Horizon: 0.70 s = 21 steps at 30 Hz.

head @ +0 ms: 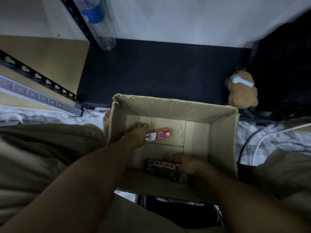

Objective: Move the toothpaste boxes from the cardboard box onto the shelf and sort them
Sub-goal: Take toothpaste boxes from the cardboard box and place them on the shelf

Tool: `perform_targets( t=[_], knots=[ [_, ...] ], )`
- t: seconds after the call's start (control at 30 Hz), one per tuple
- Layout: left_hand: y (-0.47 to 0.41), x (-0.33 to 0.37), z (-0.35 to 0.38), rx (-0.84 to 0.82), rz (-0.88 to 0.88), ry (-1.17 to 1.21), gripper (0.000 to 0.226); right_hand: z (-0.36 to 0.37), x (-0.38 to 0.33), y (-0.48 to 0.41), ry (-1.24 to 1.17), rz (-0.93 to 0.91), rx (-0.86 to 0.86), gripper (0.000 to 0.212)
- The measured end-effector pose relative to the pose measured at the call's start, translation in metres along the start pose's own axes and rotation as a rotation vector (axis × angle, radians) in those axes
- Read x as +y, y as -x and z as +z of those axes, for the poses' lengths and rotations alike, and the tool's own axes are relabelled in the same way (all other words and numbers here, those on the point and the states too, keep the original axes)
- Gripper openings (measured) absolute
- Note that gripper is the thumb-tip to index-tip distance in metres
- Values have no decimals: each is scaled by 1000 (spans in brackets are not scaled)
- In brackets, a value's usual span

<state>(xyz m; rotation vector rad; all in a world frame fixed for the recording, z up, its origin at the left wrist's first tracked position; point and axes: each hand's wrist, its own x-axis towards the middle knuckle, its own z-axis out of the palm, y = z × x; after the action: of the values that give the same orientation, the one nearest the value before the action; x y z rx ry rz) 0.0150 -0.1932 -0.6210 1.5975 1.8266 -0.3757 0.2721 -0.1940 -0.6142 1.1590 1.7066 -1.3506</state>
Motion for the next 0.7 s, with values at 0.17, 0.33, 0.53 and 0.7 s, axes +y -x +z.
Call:
perform_targets(
  t=[0.17, 0.33, 0.53, 0.7],
  knots=[
    [2, 0, 3, -69, 41, 56, 47, -5, -6, 10, -50, -78, -82, 56],
    [11, -8, 0, -107, 102, 287, 34, -11, -11, 17, -135, -105, -129, 44],
    [21, -6, -39, -74, 198, 463, 28, -17, -10, 30, -217, -151, -96, 53],
    [38, 7, -84, -16, 247, 388, 33, -40, -16, 55, -278, -238, 25, 55]
  ],
)
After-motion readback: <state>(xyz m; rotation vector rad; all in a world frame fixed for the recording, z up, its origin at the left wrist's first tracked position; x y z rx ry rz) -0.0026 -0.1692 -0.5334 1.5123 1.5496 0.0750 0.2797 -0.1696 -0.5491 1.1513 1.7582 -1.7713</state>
